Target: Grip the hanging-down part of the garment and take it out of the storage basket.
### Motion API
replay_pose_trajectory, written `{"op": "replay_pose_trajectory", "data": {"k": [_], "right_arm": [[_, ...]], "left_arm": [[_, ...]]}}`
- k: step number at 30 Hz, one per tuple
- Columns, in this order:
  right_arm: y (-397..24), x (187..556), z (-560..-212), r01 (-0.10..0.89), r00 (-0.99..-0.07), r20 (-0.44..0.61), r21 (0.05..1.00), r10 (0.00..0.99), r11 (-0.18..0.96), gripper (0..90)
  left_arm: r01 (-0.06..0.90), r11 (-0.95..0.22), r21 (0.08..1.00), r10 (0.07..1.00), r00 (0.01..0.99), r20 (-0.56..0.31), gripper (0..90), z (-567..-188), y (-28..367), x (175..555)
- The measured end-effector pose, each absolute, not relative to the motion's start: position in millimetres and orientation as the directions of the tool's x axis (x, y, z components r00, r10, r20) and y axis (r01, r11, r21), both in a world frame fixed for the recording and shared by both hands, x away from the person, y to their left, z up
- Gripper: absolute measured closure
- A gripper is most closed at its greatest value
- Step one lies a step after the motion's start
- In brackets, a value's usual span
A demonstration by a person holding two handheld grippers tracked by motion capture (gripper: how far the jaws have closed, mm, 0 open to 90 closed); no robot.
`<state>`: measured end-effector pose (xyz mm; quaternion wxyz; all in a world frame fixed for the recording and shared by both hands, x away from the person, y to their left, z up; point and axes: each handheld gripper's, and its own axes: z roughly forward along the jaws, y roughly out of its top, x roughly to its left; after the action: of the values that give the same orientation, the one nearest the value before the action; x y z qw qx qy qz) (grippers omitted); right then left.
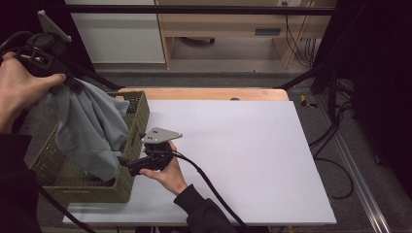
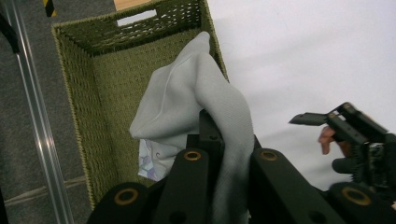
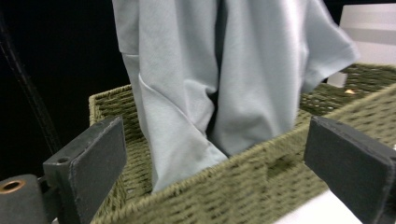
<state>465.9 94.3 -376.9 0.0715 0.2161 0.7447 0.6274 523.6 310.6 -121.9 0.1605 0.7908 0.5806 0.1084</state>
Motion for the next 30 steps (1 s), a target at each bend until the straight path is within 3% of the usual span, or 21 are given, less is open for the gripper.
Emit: {"op": "replay_pose_trajectory", "data": {"k": [17,26,28,29,30], "right_arm": [[150.4,467.6,-390.1,0.211,-0.904,0.112,0.957,0.413,0.202,10.4],[164.6,473.3,-397.2,0.214,-0.895,0.093,0.948,0.437,0.236,25.1],[165.5,474.0,-397.7,0.218,-0.898,0.096,0.945,0.428,0.244,33.3],[167.1,474.0,-398.4,0.216,-0.902,0.094,0.943,0.42,0.252,42.7],[167.1,474.0,-398.4,0.216,-0.902,0.094,0.943,0.42,0.252,42.7]], "left_arm": [[0.883,-0.285,0.373,0.95,0.311,-0.01,86.6,-126.8,308.0,526.4],[0.881,-0.286,0.378,0.949,0.314,-0.014,86.6,-127.6,306.9,526.4],[0.881,-0.286,0.377,0.949,0.315,-0.015,86.6,-128.2,307.0,526.7],[0.88,-0.287,0.377,0.949,0.315,-0.014,86.6,-128.3,307.3,526.7],[0.88,-0.286,0.38,0.949,0.316,-0.017,86.6,-128.3,307.7,526.6]]}}
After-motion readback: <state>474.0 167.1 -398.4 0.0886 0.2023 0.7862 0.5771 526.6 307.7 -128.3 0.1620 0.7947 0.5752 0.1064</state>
